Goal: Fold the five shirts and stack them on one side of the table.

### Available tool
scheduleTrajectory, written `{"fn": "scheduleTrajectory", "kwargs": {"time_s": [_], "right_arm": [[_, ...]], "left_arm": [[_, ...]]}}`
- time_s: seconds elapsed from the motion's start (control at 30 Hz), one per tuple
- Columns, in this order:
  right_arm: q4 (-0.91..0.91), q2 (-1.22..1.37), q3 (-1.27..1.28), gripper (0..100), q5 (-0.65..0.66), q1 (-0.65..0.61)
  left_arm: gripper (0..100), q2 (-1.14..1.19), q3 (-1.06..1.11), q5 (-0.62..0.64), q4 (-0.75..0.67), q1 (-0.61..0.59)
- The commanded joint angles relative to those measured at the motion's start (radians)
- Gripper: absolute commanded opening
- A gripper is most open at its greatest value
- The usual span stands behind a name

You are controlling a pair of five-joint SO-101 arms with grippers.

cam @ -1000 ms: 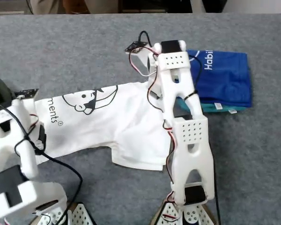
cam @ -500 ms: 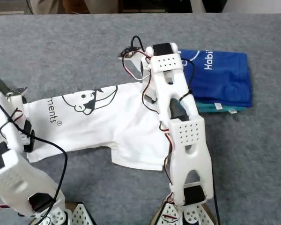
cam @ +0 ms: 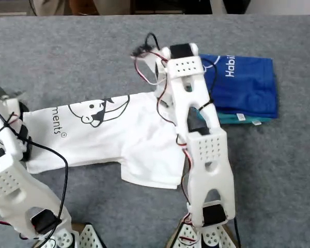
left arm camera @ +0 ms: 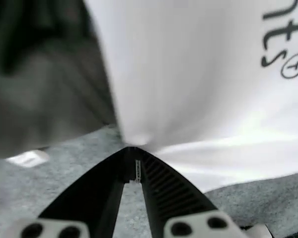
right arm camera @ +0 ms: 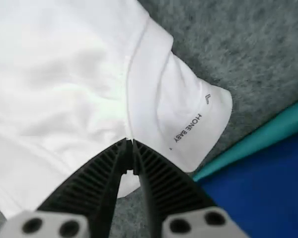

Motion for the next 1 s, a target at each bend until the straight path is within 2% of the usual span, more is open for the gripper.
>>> {"fn": "scheduleTrajectory", "kwargs": {"time_s": [0.0, 0.2, 0.33, 0.53, 0.63, 0.77, 0.87, 0.97], "right_arm": [[0.021, -0.236, 0.119, 0.2, 0.032, -0.064], [-0.011, -0.579, 0.582, 0.2, 0.121, -0.165], [-0.149, -0.822, 0.952, 0.2, 0.133, -0.226], [-0.307, -1.13, 1.403, 0.2, 0.124, -0.283], [-0.359, -1.216, 1.524, 0.2, 0.124, -0.285], [-0.419, -1.219, 1.595, 0.2, 0.104, -0.291], [-0.476, -1.185, 1.626, 0.2, 0.091, -0.349], [-0.531, -1.129, 1.647, 0.2, 0.048, -0.453]], "left_arm": [[2, -0.041, -0.112, -0.009, 0.072, -0.034], [2, -0.16, -0.166, -0.012, 0.152, -0.074], [2, -0.289, -0.155, -0.044, 0.172, -0.15], [2, -0.521, -0.037, -0.175, 0.224, -0.404], [2, -0.608, 0.107, -0.272, 0.186, -0.528], [2, -0.7, 0.301, -0.293, 0.034, -0.632], [2, -0.774, 0.405, -0.301, -0.028, -0.675], [2, -0.86, 0.491, -0.302, -0.031, -0.684]]}}
